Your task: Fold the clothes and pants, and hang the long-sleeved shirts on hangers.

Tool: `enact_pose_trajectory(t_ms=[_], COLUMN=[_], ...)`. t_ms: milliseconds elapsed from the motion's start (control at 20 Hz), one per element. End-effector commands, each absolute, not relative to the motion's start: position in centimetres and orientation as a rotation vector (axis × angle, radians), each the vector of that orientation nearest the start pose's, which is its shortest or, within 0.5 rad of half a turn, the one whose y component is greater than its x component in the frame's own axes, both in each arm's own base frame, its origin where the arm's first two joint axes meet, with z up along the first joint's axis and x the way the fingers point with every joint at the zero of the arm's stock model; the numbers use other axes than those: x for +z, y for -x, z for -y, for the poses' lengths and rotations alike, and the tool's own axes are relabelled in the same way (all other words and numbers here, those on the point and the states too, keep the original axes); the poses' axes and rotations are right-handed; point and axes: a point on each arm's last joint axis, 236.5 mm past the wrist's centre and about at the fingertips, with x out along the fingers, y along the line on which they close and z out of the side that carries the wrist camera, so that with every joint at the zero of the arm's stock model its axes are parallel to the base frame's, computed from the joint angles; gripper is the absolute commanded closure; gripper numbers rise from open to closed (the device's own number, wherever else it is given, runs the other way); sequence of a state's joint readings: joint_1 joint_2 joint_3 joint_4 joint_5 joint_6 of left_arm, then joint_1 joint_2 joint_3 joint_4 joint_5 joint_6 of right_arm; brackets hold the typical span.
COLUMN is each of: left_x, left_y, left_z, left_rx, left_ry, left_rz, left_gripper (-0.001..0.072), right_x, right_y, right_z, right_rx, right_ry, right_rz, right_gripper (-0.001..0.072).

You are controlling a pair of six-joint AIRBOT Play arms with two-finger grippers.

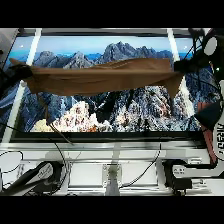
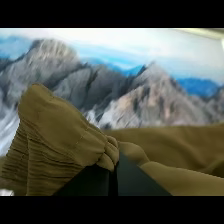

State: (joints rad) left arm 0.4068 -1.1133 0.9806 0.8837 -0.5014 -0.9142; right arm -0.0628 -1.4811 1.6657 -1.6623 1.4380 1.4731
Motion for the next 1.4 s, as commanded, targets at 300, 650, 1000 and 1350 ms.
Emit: enact_pose_trajectory(t_ms=[300, 650, 1000, 1350], left_x=[-5.3, -7.3, -7.4, -4.2], left_y=[-28.0, -26.6, -27.3, -29.7], left_z=[-15.1, -16.0, -16.4, -19.4], left_rx=[0.193, 0.198, 0.206, 0.308], left_ry=[0.152, 0.111, 0.101, 0.051], left_rz=[-1.434, -1.535, -1.504, -1.42], left_gripper=[0.0682, 0.0669, 0.0102, 0.0104], right_x=[-3.0, -4.0, -4.1, -4.2], right_y=[-26.4, -26.4, -27.4, -35.7], right_z=[3.1, 2.6, 5.5, 7.7], right_rx=[-0.042, -0.037, -0.123, -0.157], right_ry=[-0.002, -0.024, 0.087, 0.178], right_rz=[-1.985, -1.959, -1.914, -1.563], right_gripper=[0.0703, 0.0572, 0.0014, 0.0022])
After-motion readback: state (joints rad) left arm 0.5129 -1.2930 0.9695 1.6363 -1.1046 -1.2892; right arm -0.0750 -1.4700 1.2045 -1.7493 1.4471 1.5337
